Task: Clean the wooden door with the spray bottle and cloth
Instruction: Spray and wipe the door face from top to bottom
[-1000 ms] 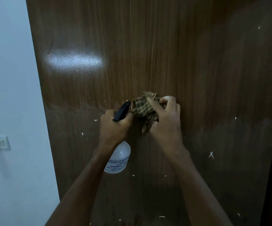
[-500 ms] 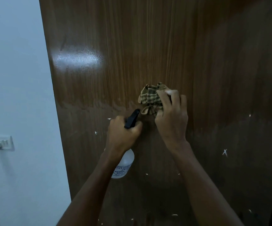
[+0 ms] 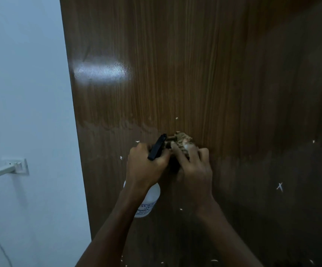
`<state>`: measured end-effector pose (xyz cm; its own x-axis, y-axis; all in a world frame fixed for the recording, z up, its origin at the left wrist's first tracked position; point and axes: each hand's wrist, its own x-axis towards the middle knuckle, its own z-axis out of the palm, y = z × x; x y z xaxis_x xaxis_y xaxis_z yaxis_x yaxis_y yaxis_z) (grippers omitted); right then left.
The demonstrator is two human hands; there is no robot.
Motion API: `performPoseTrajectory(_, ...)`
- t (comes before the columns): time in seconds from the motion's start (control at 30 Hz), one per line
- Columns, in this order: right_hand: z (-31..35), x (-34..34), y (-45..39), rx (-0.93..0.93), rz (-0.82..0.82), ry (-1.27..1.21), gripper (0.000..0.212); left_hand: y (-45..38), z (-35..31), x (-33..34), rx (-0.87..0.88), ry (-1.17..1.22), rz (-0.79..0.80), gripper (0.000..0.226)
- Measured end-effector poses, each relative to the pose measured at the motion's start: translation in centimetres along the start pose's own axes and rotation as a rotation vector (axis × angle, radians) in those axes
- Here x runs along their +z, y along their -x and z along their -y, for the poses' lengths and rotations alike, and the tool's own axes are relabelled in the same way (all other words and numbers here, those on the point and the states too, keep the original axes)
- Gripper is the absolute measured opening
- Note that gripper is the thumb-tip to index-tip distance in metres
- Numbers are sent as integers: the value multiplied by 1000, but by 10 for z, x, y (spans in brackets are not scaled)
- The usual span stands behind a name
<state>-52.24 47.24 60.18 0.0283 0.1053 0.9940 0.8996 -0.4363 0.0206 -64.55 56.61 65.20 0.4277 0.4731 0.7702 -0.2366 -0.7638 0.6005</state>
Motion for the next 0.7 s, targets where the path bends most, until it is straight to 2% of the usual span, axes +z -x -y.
performPoseTrajectory(0.07,1,0,-2,1,17,-10,36,5,1,-1,12,-15,-22,48)
performPoseTrajectory(0.27,17,3,-88,95,-36,33,43,12,1,-8,14,-41,-114,46)
performPoseTrajectory(0.33,24,9,-72,90,-58,48,45,12,5,-12,17,-34,-117,46)
performPoseTrajectory(0.5,42,23,20,-16,25,-12,42,6,17,-30,11,-33,-80,45)
performPoseTrajectory(0.6,54,25,-18,45,-12,-77,39,2,21,-44,23,-34,-58,49)
performPoseTrajectory(0.7,69,26,-63,99,-28,-55,43,-1,24,-57,46,-27,-62,43)
